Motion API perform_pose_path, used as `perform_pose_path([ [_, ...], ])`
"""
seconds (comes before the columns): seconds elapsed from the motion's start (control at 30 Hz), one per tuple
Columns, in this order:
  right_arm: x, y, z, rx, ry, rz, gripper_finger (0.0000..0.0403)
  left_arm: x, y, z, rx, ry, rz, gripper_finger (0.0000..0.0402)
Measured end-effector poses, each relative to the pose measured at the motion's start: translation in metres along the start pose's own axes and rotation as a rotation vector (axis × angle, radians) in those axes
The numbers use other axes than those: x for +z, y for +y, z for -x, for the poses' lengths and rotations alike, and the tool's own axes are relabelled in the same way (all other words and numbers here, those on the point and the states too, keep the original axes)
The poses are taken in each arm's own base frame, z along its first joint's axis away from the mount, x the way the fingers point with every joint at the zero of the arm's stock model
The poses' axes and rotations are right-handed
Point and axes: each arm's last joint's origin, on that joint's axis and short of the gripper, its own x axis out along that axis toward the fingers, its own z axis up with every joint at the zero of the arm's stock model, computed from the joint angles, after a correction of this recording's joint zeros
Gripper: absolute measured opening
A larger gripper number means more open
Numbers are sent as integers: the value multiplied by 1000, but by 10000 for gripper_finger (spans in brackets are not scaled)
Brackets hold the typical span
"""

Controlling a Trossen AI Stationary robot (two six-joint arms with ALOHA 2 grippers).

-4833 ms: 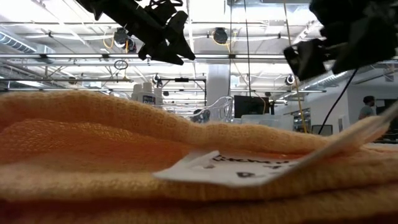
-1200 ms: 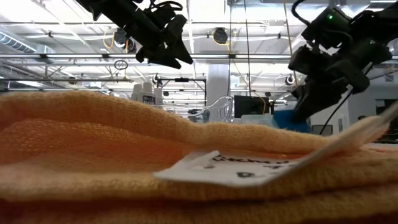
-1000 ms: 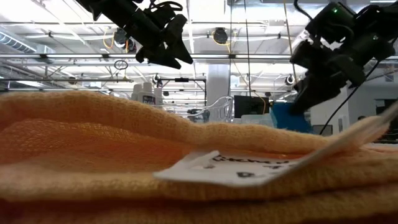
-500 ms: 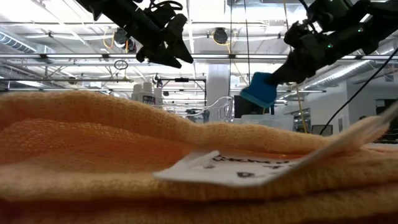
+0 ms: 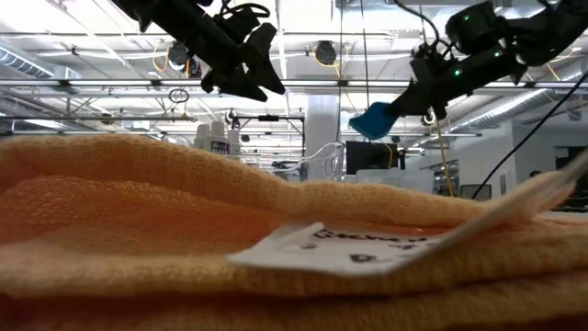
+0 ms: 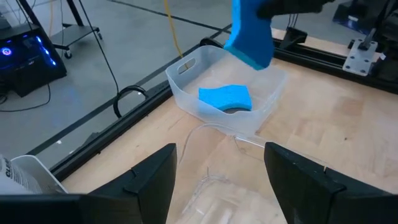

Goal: Pick & Place Kitchen Items
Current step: Put the blue sponge into the white bin

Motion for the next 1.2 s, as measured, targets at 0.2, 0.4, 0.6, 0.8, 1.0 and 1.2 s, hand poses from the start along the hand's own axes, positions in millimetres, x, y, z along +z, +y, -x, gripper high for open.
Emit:
perform_pose_path([
  [0.2, -19, -13, -23, -79, 126, -24, 4, 0, 0, 0, -2, 0, 7, 248],
  [0.4, -32, -18, -40, -111, 174, -5, 4, 0, 0, 0, -4, 2, 8, 248],
  [0.6, -40, -20, -50, -110, 208, -2, 4, 0, 0, 0, -7, 3, 1, 248],
  [0.8, -48, -21, -56, -111, 243, 14, 4, 0, 0, 0, -7, 3, 8, 248],
  [1.0, -52, -22, -59, -121, 270, 21, 4, 0, 0, 0, -8, 4, 13, 248],
  [1.2, -53, -24, -58, -180, 276, 62, 4, -1, 0, 0, -7, 9, 4, 248],
])
